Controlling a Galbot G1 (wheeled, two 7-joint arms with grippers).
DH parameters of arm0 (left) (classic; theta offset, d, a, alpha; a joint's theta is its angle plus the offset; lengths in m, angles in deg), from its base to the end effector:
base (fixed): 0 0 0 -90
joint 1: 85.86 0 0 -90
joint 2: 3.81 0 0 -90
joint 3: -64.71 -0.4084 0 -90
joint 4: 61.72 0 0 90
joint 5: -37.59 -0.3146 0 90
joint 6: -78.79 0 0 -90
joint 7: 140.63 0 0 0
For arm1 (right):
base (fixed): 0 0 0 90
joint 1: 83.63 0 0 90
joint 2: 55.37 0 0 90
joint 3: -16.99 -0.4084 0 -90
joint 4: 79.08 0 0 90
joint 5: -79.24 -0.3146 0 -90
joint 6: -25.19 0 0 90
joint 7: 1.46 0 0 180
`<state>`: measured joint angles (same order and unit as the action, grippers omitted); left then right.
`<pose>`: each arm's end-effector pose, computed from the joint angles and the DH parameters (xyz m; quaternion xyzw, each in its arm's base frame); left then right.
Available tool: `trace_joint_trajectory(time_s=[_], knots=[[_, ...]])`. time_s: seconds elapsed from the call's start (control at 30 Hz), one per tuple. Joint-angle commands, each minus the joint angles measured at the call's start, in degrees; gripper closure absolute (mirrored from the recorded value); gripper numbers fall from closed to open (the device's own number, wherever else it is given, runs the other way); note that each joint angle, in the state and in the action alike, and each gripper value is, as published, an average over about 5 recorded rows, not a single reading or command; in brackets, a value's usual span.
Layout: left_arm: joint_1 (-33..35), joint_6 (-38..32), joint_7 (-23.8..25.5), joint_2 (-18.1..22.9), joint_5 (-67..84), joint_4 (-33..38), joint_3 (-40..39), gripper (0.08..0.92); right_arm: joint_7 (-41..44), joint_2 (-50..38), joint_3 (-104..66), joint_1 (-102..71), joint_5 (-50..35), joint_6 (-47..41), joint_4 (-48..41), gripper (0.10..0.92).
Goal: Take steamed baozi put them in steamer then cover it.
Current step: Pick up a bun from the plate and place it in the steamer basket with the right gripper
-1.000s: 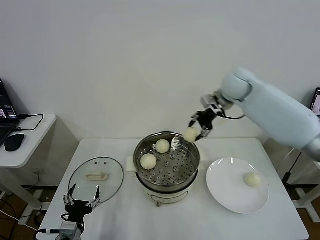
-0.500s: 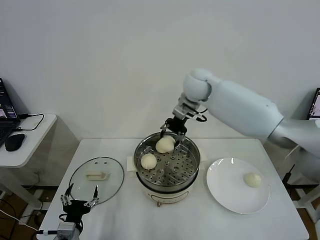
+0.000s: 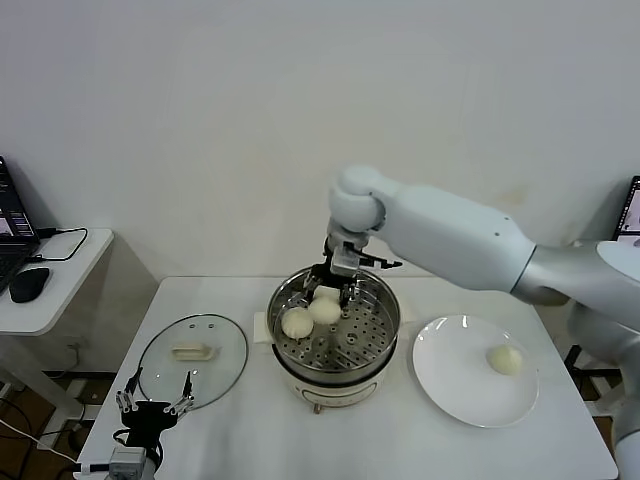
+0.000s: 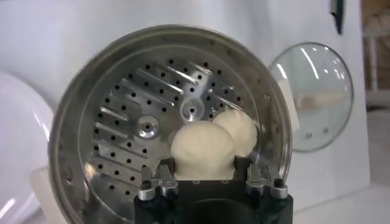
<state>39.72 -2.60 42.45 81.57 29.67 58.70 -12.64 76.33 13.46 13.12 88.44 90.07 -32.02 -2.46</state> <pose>0.0736 0.0793 -0.3521 0.0532 -0.9791 -0.1531 0.1229 0.5565 0.1110 -0.0567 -0.6882 0.0700 -0.7204 0.0494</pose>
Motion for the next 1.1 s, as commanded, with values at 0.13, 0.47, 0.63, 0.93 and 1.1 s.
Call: trace_joint_trajectory(time_s=[0.13,0.47,0.63,0.93,1.1], knots=[[0.02,0.07,0.49,-0.12,-0.01,0.69,0.17,0.177,0.17,-0.77,2.65,-2.16,4.12,1.88,8.26,0.423],[-0.39,0.07,0.61,0.11,-0.23,0.01,-0.23,0.177,0.42,-2.03,2.73,-3.85,4.39,1.62,9.60,0.423],[-0.53,0.07,0.67,0.18,-0.29,-0.32,-0.27,0.177,0.48,-1.93,2.44,-4.89,4.80,1.49,8.61,0.423],[-0.96,0.12,0.78,0.20,-0.38,-0.86,-0.41,0.177,-1.13,-2.09,1.81,-6.25,4.80,0.20,8.08,0.378],[-1.07,0.13,0.87,0.21,-0.43,-0.97,-0.61,0.177,-2.45,-2.73,1.20,-5.38,1.29,-3.04,8.16,0.252]])
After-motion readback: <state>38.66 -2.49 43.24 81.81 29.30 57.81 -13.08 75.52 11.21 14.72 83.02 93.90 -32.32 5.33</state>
